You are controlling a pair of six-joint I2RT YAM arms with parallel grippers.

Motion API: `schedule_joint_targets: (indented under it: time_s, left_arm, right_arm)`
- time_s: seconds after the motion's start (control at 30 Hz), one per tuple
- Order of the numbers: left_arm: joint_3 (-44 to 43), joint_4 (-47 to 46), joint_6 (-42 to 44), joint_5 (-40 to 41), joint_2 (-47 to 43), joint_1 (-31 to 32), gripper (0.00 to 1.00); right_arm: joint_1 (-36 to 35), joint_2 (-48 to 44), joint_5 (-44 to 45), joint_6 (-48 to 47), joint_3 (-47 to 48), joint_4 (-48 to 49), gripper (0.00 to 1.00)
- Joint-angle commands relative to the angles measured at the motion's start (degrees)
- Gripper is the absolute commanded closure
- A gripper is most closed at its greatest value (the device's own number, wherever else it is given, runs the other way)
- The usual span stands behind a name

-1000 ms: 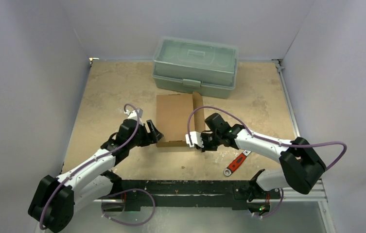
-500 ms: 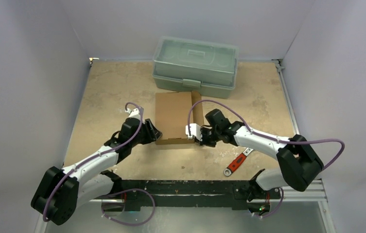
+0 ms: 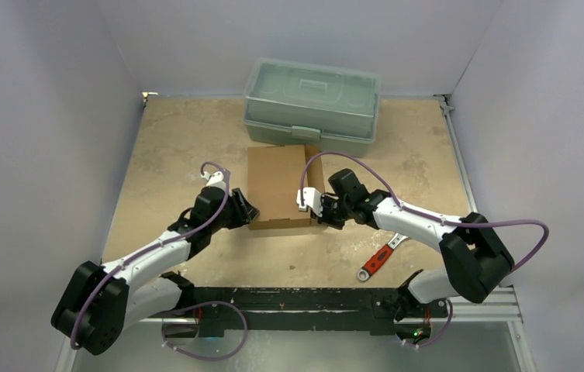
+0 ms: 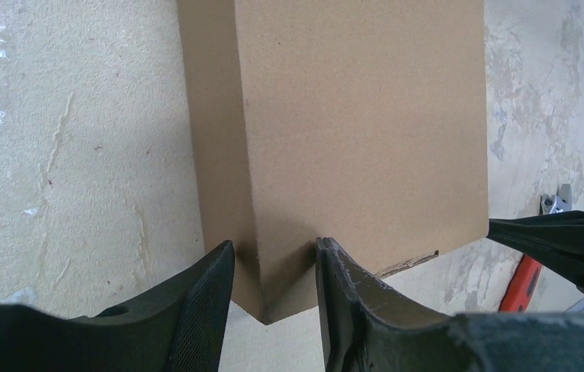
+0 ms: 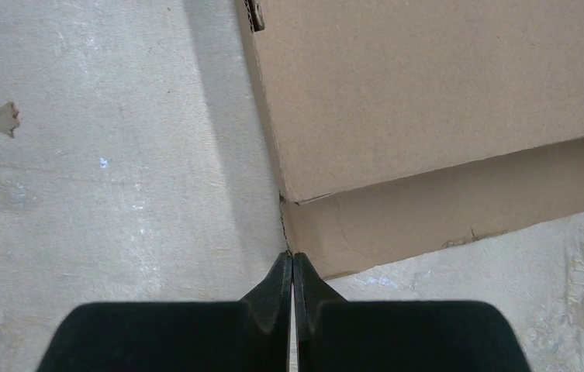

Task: Fold the paper box

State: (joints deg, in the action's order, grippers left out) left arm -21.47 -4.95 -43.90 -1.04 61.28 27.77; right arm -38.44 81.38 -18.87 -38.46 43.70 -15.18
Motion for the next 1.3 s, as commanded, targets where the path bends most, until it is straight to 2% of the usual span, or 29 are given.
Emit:
schedule_joint_targets:
  time_s: [0.0,0.8,1.27]
  left_arm:
    - [-0.4,3.1,2.0,2.0,1.7,-0.3,0.59]
    - [-0.9,2.9,1.8,-1.0,2.2,-0.3,0.57]
    - [-1.0,2.7,1.7,-2.7,2.7,-0.3,0.54]
  right_arm:
    - [0.5,-0.5,2.6,1.2,1.9,1.2,1.0]
    - [-3.6,0.9,7.7,-0.9,4.2,0.7,1.0]
    - [-3.9,3.2,7.1,1.2,6.4,1.1,1.0]
